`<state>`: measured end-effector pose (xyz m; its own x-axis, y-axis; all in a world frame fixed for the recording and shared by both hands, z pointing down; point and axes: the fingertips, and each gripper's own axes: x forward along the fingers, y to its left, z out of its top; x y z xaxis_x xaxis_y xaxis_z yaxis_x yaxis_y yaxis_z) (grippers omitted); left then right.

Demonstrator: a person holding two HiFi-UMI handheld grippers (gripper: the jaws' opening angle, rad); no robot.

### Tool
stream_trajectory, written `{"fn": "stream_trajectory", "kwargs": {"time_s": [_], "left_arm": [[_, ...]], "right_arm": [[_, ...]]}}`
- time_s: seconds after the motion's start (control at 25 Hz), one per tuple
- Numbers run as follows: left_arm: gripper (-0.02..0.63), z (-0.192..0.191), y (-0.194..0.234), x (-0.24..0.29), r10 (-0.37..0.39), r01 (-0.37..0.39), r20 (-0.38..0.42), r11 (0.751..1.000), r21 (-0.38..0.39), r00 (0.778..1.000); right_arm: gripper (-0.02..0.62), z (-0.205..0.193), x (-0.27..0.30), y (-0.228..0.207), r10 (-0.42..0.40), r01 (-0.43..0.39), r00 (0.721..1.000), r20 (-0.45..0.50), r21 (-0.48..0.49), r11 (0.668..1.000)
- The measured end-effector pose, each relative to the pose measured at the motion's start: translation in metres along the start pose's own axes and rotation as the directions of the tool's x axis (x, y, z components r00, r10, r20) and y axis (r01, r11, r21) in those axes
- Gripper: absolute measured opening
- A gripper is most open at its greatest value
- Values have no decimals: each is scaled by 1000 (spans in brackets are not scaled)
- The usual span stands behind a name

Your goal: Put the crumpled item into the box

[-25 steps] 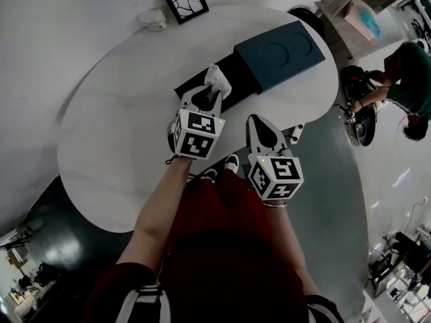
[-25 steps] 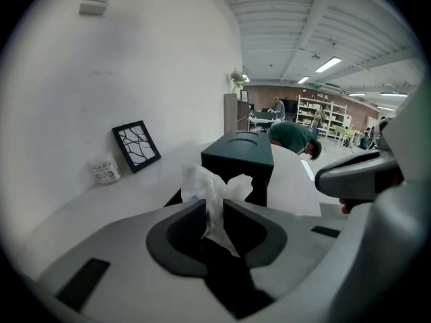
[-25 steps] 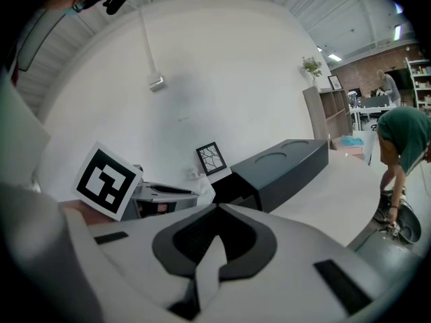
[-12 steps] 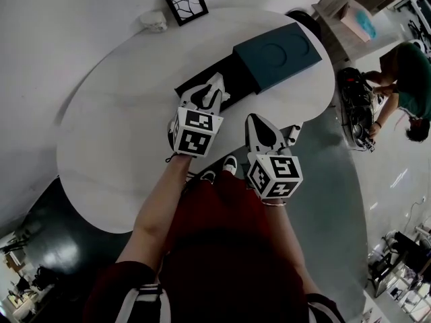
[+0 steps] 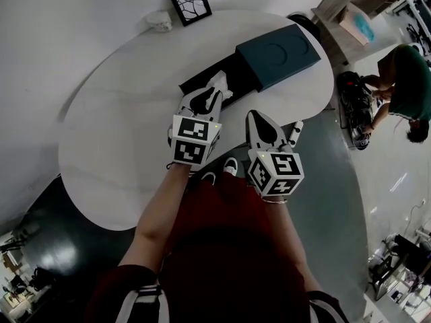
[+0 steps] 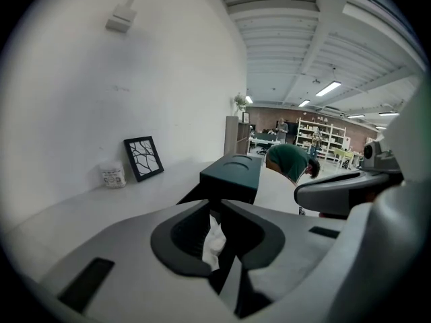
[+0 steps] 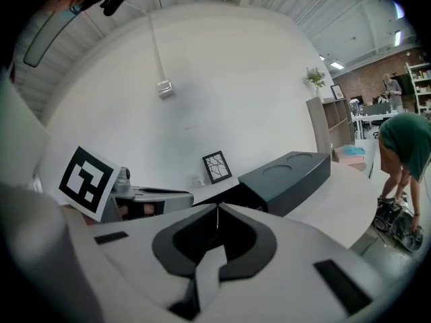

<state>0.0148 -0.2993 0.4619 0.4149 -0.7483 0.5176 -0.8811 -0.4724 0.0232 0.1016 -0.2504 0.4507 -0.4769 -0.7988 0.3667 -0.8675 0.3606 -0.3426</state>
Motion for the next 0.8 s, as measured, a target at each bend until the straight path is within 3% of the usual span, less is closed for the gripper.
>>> {"fn": "stream_trajectory", "kwargs": {"time_s": [0.8], "left_arm": [[23,-1,10,-90,41,-28,138,996,-90,990]], "right_arm": [[15,13,-20,62,40,-33,997,62,-113,993]]}}
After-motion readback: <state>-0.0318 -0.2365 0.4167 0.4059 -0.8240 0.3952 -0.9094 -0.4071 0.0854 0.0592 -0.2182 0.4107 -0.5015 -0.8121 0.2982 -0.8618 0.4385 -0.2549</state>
